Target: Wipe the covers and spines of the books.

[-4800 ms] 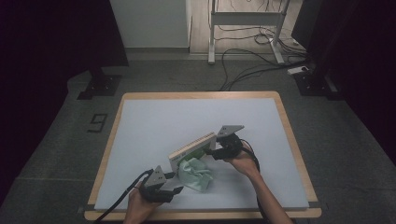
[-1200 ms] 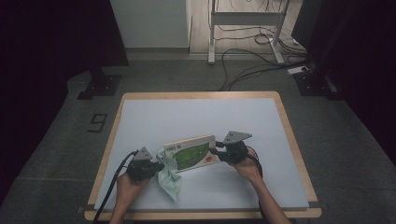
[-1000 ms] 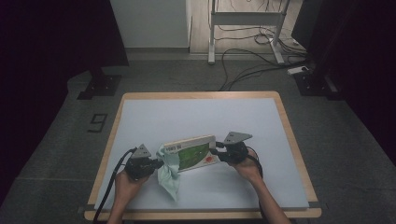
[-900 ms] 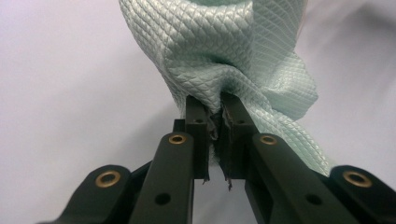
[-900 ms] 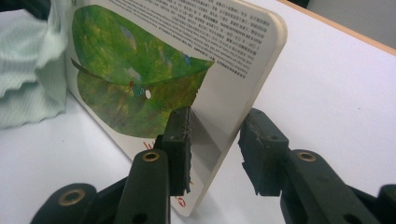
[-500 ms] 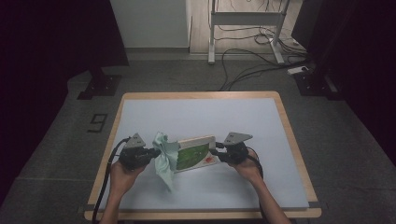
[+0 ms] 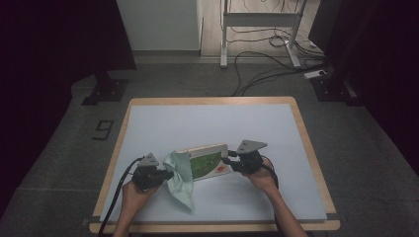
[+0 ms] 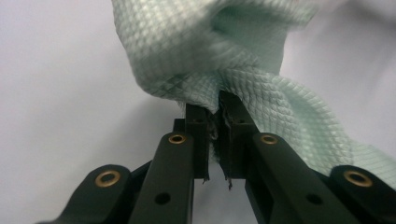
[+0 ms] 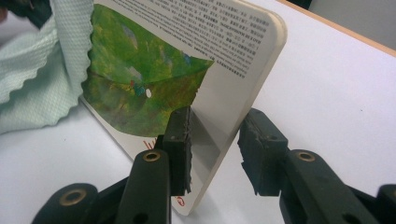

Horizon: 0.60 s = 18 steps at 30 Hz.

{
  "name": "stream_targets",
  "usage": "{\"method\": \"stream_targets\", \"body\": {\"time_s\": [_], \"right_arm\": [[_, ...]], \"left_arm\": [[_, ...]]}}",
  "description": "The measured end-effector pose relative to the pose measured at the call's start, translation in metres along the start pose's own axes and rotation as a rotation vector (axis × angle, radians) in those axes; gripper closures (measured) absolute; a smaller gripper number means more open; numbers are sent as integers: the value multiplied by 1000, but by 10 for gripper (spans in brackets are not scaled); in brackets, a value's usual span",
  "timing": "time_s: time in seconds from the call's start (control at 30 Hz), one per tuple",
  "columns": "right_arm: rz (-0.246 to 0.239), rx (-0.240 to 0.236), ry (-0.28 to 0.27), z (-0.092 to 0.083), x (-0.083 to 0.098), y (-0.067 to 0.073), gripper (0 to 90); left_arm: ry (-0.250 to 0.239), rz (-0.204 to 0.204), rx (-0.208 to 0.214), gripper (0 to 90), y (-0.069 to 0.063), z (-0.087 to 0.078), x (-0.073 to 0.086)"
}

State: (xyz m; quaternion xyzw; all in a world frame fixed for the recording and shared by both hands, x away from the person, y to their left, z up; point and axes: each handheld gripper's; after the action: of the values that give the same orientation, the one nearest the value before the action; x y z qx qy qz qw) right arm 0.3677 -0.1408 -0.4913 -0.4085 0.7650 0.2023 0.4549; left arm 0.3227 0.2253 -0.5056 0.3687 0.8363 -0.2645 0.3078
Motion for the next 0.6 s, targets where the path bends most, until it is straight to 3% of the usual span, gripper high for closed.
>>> {"method": "stream_targets", "body": {"time_s": [0.2,0.37,0.6], "right_arm": [[-5,-1,-1,0,-1,1,637],[1,-2,-3,0,0,0,637],[-1,-3,-3,0,1,0,637]], "left_arm": [[9,-1,10,828,0,4,3],[-28,37,-22,826,-3,-13,-15],[-74,54,-41,822,1,-31,-37]]}}
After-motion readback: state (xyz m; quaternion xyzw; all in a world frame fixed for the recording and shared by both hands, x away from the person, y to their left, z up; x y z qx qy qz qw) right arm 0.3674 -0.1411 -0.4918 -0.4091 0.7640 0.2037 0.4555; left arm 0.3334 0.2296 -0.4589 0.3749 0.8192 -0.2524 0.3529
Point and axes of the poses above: each handheld gripper's, and its own axes: z roughly forward along the jaws, x roughly out of its underside, y roughly to its left, and after that the axes turned 4 degrees about x, right-handed
